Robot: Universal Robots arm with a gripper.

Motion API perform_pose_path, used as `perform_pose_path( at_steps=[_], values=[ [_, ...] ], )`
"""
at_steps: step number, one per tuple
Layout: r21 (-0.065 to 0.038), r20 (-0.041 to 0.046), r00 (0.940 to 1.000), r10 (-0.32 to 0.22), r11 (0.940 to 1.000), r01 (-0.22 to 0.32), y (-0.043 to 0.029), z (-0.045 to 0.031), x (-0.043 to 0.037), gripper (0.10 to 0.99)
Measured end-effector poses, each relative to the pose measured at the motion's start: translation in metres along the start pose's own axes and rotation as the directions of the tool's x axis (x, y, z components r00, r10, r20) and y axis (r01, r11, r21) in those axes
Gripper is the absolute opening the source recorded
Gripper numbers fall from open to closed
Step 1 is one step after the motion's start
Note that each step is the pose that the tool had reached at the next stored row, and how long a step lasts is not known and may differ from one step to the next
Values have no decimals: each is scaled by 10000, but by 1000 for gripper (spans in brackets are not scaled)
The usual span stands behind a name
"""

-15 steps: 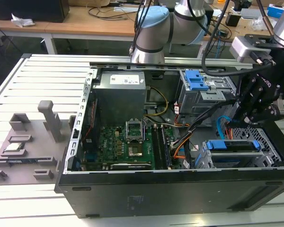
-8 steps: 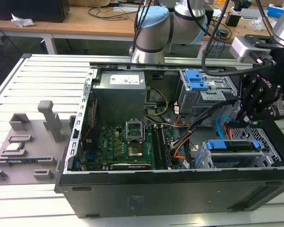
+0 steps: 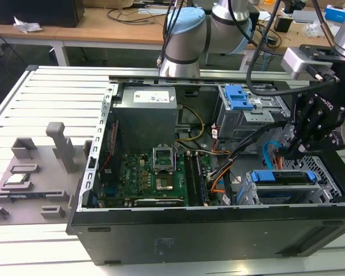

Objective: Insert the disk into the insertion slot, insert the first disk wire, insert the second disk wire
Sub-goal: 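Insert the first disk wire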

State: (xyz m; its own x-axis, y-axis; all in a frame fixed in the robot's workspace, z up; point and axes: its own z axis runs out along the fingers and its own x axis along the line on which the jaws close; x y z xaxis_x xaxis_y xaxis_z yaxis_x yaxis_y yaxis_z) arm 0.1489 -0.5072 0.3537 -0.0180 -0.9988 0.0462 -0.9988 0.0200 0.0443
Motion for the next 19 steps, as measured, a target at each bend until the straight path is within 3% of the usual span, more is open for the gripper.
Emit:
perform_pose_path(
  at_steps=[3, 6, 19],
  values=[
    [0, 1, 10000, 2, 10000, -2, -5, 14, 149, 169],
    [-4, 2, 10000, 1, 10000, -1, -44, 44, 166, 169],
    [-4, 3, 10000, 0, 10000, 0, -71, 119, 187, 169]
  ],
)
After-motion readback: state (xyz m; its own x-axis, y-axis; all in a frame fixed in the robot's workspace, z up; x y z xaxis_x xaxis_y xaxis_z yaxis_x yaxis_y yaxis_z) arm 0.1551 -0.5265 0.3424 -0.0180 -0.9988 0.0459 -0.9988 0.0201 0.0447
